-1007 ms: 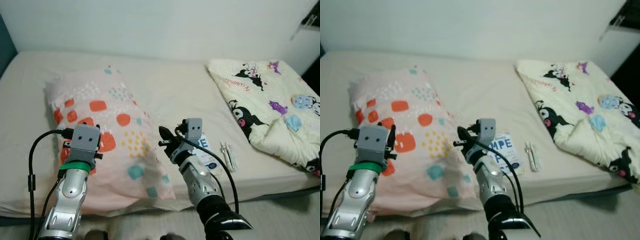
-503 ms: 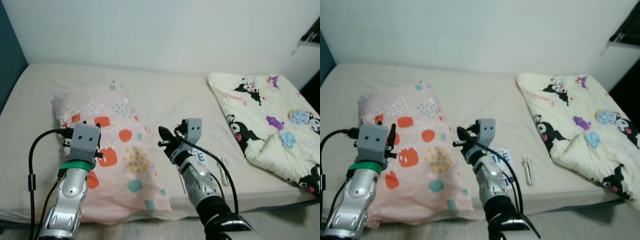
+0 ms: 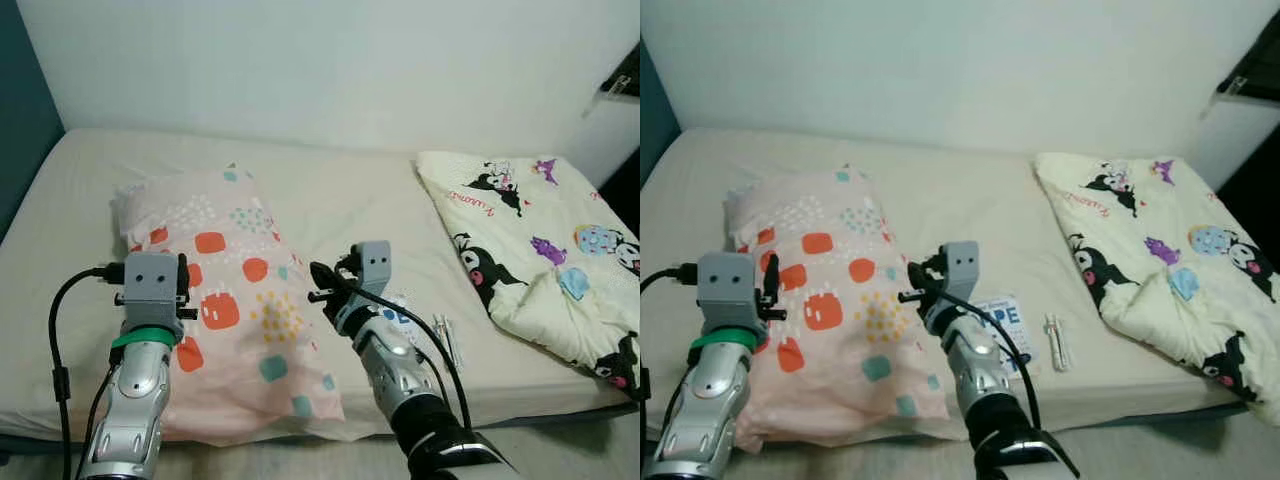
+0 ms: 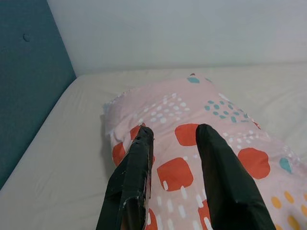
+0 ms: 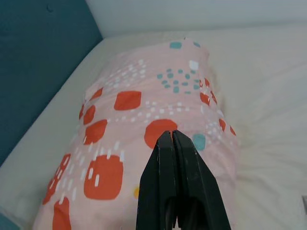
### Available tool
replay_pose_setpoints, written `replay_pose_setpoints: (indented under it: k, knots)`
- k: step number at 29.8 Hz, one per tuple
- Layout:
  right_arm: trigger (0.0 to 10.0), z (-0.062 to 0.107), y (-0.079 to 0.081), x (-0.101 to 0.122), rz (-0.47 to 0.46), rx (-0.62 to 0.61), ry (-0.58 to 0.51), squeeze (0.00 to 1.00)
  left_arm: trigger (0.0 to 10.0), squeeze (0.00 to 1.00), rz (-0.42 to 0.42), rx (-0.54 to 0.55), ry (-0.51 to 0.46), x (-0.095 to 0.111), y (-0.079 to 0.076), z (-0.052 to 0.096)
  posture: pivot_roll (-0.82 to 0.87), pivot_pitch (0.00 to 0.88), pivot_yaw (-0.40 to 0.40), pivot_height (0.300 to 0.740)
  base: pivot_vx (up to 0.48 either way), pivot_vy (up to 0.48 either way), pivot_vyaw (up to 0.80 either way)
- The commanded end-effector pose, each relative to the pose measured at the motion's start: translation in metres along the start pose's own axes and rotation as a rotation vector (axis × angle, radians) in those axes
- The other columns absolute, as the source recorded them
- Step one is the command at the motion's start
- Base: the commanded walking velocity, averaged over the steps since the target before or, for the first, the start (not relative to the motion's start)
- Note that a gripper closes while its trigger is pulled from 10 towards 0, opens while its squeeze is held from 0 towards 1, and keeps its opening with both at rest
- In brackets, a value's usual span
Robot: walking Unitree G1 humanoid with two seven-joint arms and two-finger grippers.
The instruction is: Clean up the room
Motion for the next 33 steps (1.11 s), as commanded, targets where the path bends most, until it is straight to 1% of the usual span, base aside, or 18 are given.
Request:
replay_pose_setpoints:
  k: [1, 3, 6, 10, 17, 18, 20, 26, 29, 31, 33]
  knots:
    - [10.0, 0.005, -0.003, -0.010, 0.007, -0.021, 0.039, 0.00, 10.0, 0.00, -0.006, -0.003, 0.030, -0.007, -0.002, 0.004, 0.12, 0.000, -0.098, 0.740, 0.000, 0.000, 0.80]
    - [10.0, 0.005, -0.003, -0.010, 0.008, -0.020, 0.040, 0.00, 10.0, 0.00, -0.007, -0.004, 0.031, -0.007, -0.002, 0.004, 0.12, 0.000, -0.098, 0.740, 0.000, 0.000, 0.80]
    - [10.0, 0.005, -0.002, -0.010, 0.013, -0.015, 0.041, 0.00, 10.0, 0.00, -0.008, -0.004, 0.032, -0.007, -0.002, 0.004, 0.12, 0.000, -0.097, 0.740, 0.000, -0.349, 0.80]
    - [10.0, 0.005, 0.001, -0.011, 0.029, 0.002, 0.046, 0.00, 10.0, 0.00, -0.003, 0.000, 0.035, -0.006, -0.002, 0.004, 0.12, 0.000, -0.097, 0.740, 0.000, -0.428, 0.80]
    - [10.0, 0.005, 0.001, -0.013, 0.030, 0.006, 0.053, 0.00, 10.0, 0.00, 0.000, 0.011, 0.038, -0.006, 0.000, 0.005, 0.12, 0.000, -0.099, 0.740, 0.000, -0.443, 0.80]
    - [10.0, 0.005, 0.001, -0.013, 0.005, 0.001, 0.057, 0.00, 10.0, 0.00, 0.001, 0.014, 0.038, -0.006, 0.001, 0.005, 0.13, 0.000, -0.109, 0.740, 0.000, -0.439, 0.00]
    - [10.0, 0.004, 0.000, -0.013, -0.006, 0.000, 0.058, 0.00, 10.0, 0.00, 0.004, 0.023, 0.039, -0.006, 0.003, 0.006, 0.13, 0.000, -0.109, 0.740, 0.000, -0.439, 0.00]
    - [10.0, 0.003, 0.003, -0.012, 0.001, 0.012, 0.059, 0.00, 10.0, 0.00, 0.007, 0.042, 0.039, -0.006, 0.007, 0.007, 0.13, 0.000, -0.114, 0.740, 0.000, -0.400, 0.00]
    - [10.0, 0.003, 0.004, -0.012, 0.003, 0.015, 0.061, 0.00, 10.0, 0.00, 0.031, 0.067, 0.058, -0.007, 0.011, 0.007, 0.13, 0.000, -0.116, 0.740, 0.000, 0.000, 0.00]
    - [10.0, 0.003, 0.004, -0.012, 0.003, 0.015, 0.061, 0.00, 10.0, 0.00, 0.031, 0.067, 0.058, -0.007, 0.011, 0.007, 0.13, 0.000, -0.116, 0.740, 0.000, 0.000, 0.00]
    - [10.0, 0.002, 0.004, -0.011, 0.001, 0.015, 0.060, 0.00, 10.0, 0.00, 0.060, 0.084, 0.068, -0.007, 0.013, 0.007, 0.13, 0.000, -0.115, 0.740, 0.000, 0.229, 0.00]
Point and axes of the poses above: a point about 5 cm out from each wrist's last joint towards the gripper, its own z axis pointing back from the gripper into the wrist, its own x axis along the axis of the wrist's last joint, y = z × x, the point moved 1 cm from there along -z, pointing out of the wrist towards the gripper, and after that the axes turned 6 degrees about z, right-handed, at the moved point
